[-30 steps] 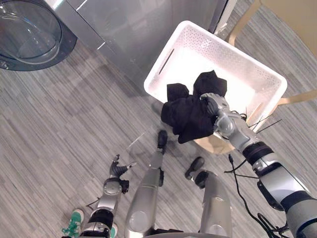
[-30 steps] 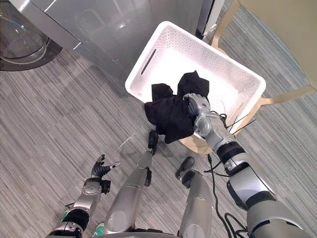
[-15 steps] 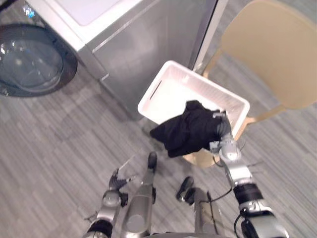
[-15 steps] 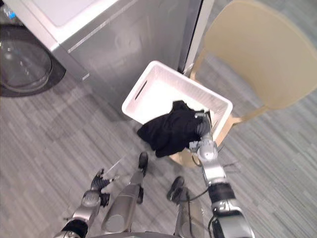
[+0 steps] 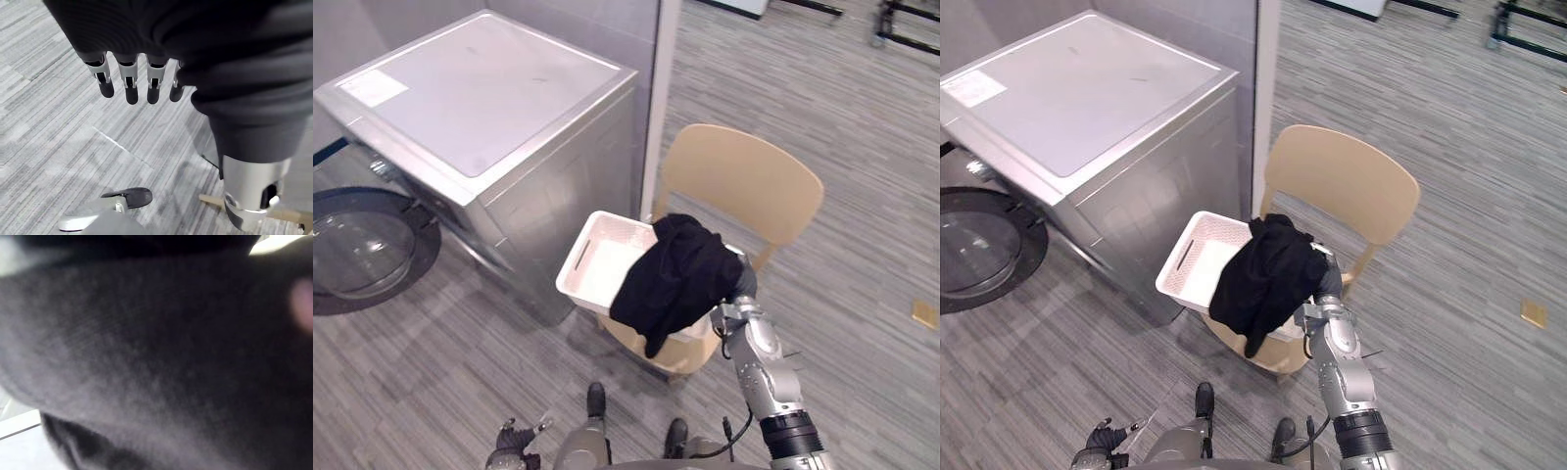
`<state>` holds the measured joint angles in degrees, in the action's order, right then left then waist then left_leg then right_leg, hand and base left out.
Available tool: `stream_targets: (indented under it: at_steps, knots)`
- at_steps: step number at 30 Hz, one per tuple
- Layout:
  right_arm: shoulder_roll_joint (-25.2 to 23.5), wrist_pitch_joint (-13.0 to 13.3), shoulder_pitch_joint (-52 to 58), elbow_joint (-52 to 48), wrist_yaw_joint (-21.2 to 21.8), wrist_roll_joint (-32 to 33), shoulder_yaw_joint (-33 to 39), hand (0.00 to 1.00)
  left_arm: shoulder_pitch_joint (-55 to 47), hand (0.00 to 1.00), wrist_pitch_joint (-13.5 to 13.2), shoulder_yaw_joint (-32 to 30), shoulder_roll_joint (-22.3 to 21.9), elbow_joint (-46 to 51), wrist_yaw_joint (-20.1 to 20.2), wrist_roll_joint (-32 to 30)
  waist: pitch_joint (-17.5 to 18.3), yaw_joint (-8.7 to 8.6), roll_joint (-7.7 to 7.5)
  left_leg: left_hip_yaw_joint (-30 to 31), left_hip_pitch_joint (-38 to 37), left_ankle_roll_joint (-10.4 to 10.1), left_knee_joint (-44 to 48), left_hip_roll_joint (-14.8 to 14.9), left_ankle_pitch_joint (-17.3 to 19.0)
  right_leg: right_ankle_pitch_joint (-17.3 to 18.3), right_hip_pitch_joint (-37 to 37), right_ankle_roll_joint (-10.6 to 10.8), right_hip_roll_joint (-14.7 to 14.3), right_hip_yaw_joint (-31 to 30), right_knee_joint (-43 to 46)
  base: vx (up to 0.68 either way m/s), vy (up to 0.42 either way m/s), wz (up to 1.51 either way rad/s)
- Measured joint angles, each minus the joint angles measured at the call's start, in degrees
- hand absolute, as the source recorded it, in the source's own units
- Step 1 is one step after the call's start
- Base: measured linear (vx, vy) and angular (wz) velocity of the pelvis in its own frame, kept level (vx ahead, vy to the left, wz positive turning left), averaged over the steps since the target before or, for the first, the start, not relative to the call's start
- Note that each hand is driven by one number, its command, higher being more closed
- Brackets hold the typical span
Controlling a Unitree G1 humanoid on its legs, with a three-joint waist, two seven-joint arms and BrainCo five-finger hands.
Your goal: Pick up the laundry basket with both hands and put the clothes into the washing machine.
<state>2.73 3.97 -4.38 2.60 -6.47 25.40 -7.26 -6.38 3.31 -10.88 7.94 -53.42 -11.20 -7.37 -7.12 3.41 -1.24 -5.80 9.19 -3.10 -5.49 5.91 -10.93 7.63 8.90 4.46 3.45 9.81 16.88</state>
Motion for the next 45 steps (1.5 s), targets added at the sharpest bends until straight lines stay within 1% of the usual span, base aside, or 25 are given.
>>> stream_targets:
  at_steps: [2,3,4,5,6,7,8,9,10,11,12,14,15,17,18,20,21,22,23,25,28,32,35,41,45]
  knots:
    - [-0.03,0.3,0.54,-2.08,0.3,-0.14,-0.08,1.0,1.05,0.0,-0.19,0.07,0.16,1.29,-0.04,0.03,0.46,-1.43,-0.8,5.02,1.56,-0.14,0.08,-1.41,-2.0,7.7,1.22,2.59,-0.29,-7.12,13.72,-0.03,-0.125,1.49]
    - [-0.01,0.72,0.47,-2.34,0.41,-0.2,-0.45,1.0,0.93,0.0,-0.22,0.06,0.11,1.89,-0.09,0.14,0.92,-1.17,-1.49,5.92,2.31,-0.09,0.4,-2.05,-2.6,9.37,1.27,3.15,-0.25,-8.67,15.14,-0.03,-0.206,1.38]
    - [-0.12,1.23,0.15,-3.48,0.53,-0.27,-0.92,1.0,0.93,0.0,-0.15,-0.1,-0.02,3.01,-0.18,0.39,1.45,-0.67,-2.37,7.05,4.86,0.04,2.64,-3.01,-2.96,12.49,1.3,2.21,-0.35,-10.93,15.09,-0.14,-0.229,0.87]
    - [-0.14,1.49,-0.46,-4.7,0.5,-0.72,-2.27,1.0,0.82,0.0,-0.17,-0.85,-1.02,4.87,-0.59,1.49,1.45,0.99,-2.35,6.72,6.66,0.03,4.26,-2.96,-2.96,14.55,1.36,-1.53,-0.85,-11.14,13.51,-0.17,-0.227,0.68]
    - [-0.1,1.63,-0.66,-5.3,0.46,-0.83,-2.85,1.0,0.72,0.0,-0.16,-1.07,-2.31,5.68,-0.95,2.11,1.13,1.83,-1.33,6.67,7.32,0.03,5.06,-2.25,-2.98,14.59,1.37,-2.23,-1.74,-10.87,13.86,-0.21,-0.2,0.54]
    - [0.43,1.83,-0.39,-6.48,0.4,-0.86,-3.8,1.0,-0.55,0.0,-0.22,-1.0,-4.52,8.04,-1.66,3.52,1.16,2.22,0.58,7.01,8.96,-0.05,6.9,-1.14,-2.91,14.52,1.78,-2.8,-2.74,-8.58,14.35,-0.25,-0.194,0.7]
    - [0.89,1.88,-0.02,-7.78,0.27,-0.86,-4.52,1.0,-2.65,0.0,-0.24,-0.38,-6.38,11.41,-1.68,4.66,1.7,2.15,1.91,7.52,10.71,-0.6,7.35,-0.58,-2.44,14.73,2.84,-3.59,-3.54,-5.93,15.64,-0.25,-0.192,0.83]
    - [1.14,1.96,0.01,-8.48,0.21,-0.87,-4.68,1.0,-3.29,0.0,-0.27,-0.08,-7.2,12.75,-1.71,5.09,1.83,2.1,2.47,7.52,11.25,-2.01,6.77,0.04,-1.34,14.42,3.32,-4.15,-3.73,-4.63,15.9,-0.24,-0.155,1.01]
    - [1.58,2.34,-0.05,-9.08,0.02,-1.38,-4.28,1.0,-3.45,0.0,-0.27,0.42,-8.27,13.81,-1.71,5.82,1.73,1.84,3.13,5.36,12.23,-4.38,5.88,0.67,3.8,12.71,3.57,-6.12,-2.95,-1.93,13.98,-0.21,-0.066,1.03]
    - [1.49,2.32,-0.24,-9.01,-0.12,-1.83,-3.38,1.0,-2.79,0.0,-0.25,0.59,-8.72,15.26,-1.7,6.81,1.15,1.7,2.17,0.14,13.8,-2.48,9.1,0.94,4.61,11.12,4.24,-7.17,-0.97,0.29,12.85,-0.21,-0.045,1.03]
    - [1.47,2.25,-0.19,-9.01,-0.15,-2.37,-3.01,1.0,-2.79,0.0,-0.26,0.75,-8.72,15.95,-1.69,6.83,0.9,1.61,1.57,-1.95,14.05,-2.26,11.71,0.78,4.76,10.5,4.56,-7.33,0.12,1.14,12.41,-0.21,-0.069,0.92]
    - [1.49,1.96,0.17,-9.15,-0.28,-4.15,-3.11,1.0,-4.28,0.0,-0.22,1.25,-8.86,19.29,-1.61,6.76,0.94,0.9,1.66,-4.74,12.94,-0.4,21.38,1.45,6.1,8.07,4.43,-7.41,1.76,3.06,10.28,-0.17,-0.073,0.66]
    - [1.48,1.68,1.03,-9.54,-0.37,-5.46,-3.29,1.0,-6.03,0.0,-0.34,1.52,-8.87,23.27,-1.56,6.74,1.13,0.52,2.07,-5.19,9.35,0.67,26.85,2.67,10.31,6.47,4.44,-7.35,2.67,4.08,8.81,-0.14,0.01,0.44]
    - [1.47,1.64,2.09,-10.13,-0.16,-6.71,-3.03,1.0,-6.05,0.0,-1.07,1.66,-8.77,25.81,-1.45,6.73,1.26,0.51,2.3,-5.2,5.37,0.71,28.02,3.87,14.5,4.74,4.47,-6.97,3.35,4.98,6.93,-0.19,0.094,0.51]
    - [1.5,1.09,2.45,-10.13,0.45,-8.07,-2.47,1.0,-5.65,0.0,-1.73,2.78,-8.61,28.47,-1.28,6.73,1.33,0.17,2.41,-5.44,0.31,0.1,25.23,4.0,16.18,2.76,4.52,-5.79,4.57,6.29,4.71,-0.21,0.154,0.57]
    - [1.55,0.8,2.47,-10.04,0.77,-8.83,-1.77,1.0,-5.21,0.0,-2.45,4.47,-8.53,30.1,-1.18,6.72,1.86,0.13,3.32,-5.35,-2.65,-0.35,20.13,3.91,16.22,1.86,4.63,-5.05,4.58,7.04,3.01,-0.16,0.167,0.54]
    - [1.6,0.74,2.38,-9.55,1.44,-10.45,-0.22,1.0,-4.89,0.0,-2.68,7.18,-8.35,32.27,-0.67,6.69,2.96,-0.46,5.12,-4.94,-5.31,-3.21,11.29,3.67,15.98,0.11,4.76,-3.34,4.26,9.06,0.85,-0.15,0.247,0.55]
    - [1.51,0.74,2.17,-8.72,1.59,-10.93,0.37,1.0,-4.5,0.0,-2.74,8.06,-7.73,33.11,-0.25,6.69,2.94,-0.87,4.7,-4.71,-5.66,-4.1,9.06,3.38,14.96,-0.92,4.87,-3.21,4.61,9.22,0.47,-0.16,0.254,0.68]
    - [0.94,0.37,2.04,-6.9,1.6,-12.3,0.97,1.0,-3.98,0.0,-3.09,9.92,-6.07,34.7,0.05,6.56,3.06,-1.13,4.01,-3.75,-5.67,-2.99,6.85,1.97,13.2,-2.95,4.3,-2.41,4.77,8.96,-1.64,-0.11,0.188,0.38]
    - [0.96,-0.25,1.43,-4.04,1.83,-14.23,0.15,1.0,-3.03,0.0,-3.74,11.74,-4.1,37.62,0.07,6.29,3.1,-1.06,3.43,-3.6,-5.71,-2.04,6.32,0.66,12.16,-5.88,2.88,-1.34,5.35,8.79,-5.1,-0.09,0.169,0.18]
    - [3.35,-0.62,-1.1,0.0,3.08,-17.15,-2.68,1.0,1.06,0.0,-5.99,14.92,-0.36,42.56,1.18,4.29,3.11,-1.14,3.44,-3.59,-5.73,-1.28,6.31,-1.04,11.66,-9.26,1.21,-0.46,6.21,8.25,-9.33,-0.09,0.141,-0.02]
    - [6.55,-0.82,-8.77,5.47,5.84,-20.57,-11.36,1.0,10.34,0.0,-9.24,22.04,6.18,44.67,1.35,-1.26,3.16,-1.63,3.32,-4.22,-5.71,-0.51,6.28,-1.47,11.14,-13.43,-0.59,-0.58,5.42,7.11,-14.93,-0.09,0.056,-0.13]
    - [6.57,-0.98,-13.31,7.9,6.83,-21.52,-16.29,1.0,13.84,0.0,-9.47,26.08,6.9,44.49,2.28,-5.02,3.28,-2.46,3.13,-4.96,-5.97,-0.43,6.29,-1.12,11.03,-15.28,-1.57,-1.04,4.53,6.32,-17.56,-0.06,-0.005,-0.14]
    - [6.71,-2.7,-18.85,11.94,6.81,-21.5,-20.34,1.0,19.37,0.0,-9.08,31.71,9.3,40.82,2.32,-10.1,3.85,-2.72,2.11,-5.62,-6.04,-1.31,6.04,-0.12,10.45,-16.76,-1.74,-2.32,2.66,5.35,-19.47,-0.03,-0.026,-0.14]
    - [6.73,-3.32,-22.05,12.26,6.82,-21.44,-23.32,1.0,20.19,0.0,-8.54,32.99,9.77,40.31,2.31,-11.35,4.2,-2.66,1.57,-6.1,-6.17,-1.67,5.95,0.68,10.23,-17.9,-2.09,-3.28,1.36,4.41,-21.27,-0.02,-0.027,-0.13]
